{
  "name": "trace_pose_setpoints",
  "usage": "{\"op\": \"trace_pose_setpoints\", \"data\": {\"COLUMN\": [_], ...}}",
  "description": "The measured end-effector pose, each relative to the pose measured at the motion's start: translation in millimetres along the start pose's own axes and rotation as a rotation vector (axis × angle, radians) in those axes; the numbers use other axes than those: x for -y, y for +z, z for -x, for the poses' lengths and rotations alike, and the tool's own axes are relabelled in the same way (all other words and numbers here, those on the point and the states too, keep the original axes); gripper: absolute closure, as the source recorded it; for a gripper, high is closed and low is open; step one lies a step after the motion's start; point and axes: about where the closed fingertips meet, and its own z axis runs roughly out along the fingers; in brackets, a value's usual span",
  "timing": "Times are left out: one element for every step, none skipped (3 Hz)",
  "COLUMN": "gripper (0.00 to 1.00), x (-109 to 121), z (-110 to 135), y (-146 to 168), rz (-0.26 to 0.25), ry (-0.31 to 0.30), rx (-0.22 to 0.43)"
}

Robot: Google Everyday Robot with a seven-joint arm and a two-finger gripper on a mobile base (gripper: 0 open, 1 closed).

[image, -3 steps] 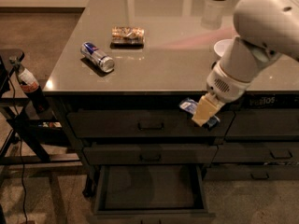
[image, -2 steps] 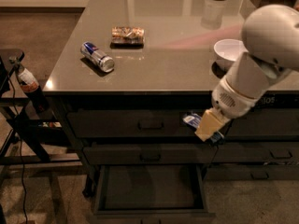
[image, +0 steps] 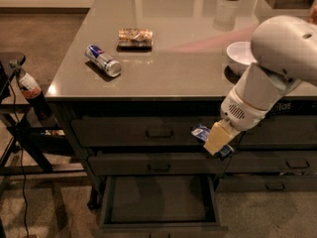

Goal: Place rxbar blueberry into bottom drawer

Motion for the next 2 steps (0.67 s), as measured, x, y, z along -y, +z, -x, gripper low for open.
{"op": "trace_pose_setpoints", "data": {"gripper": [1.0, 1.0], "x": [2.8, 8.6], "z": [-16.0, -26.9], "y": [54.4, 115.4], "rz": [0.097, 0.187], "ry": [0.052, 0.109], "rx": [-0.033, -0.076]}}
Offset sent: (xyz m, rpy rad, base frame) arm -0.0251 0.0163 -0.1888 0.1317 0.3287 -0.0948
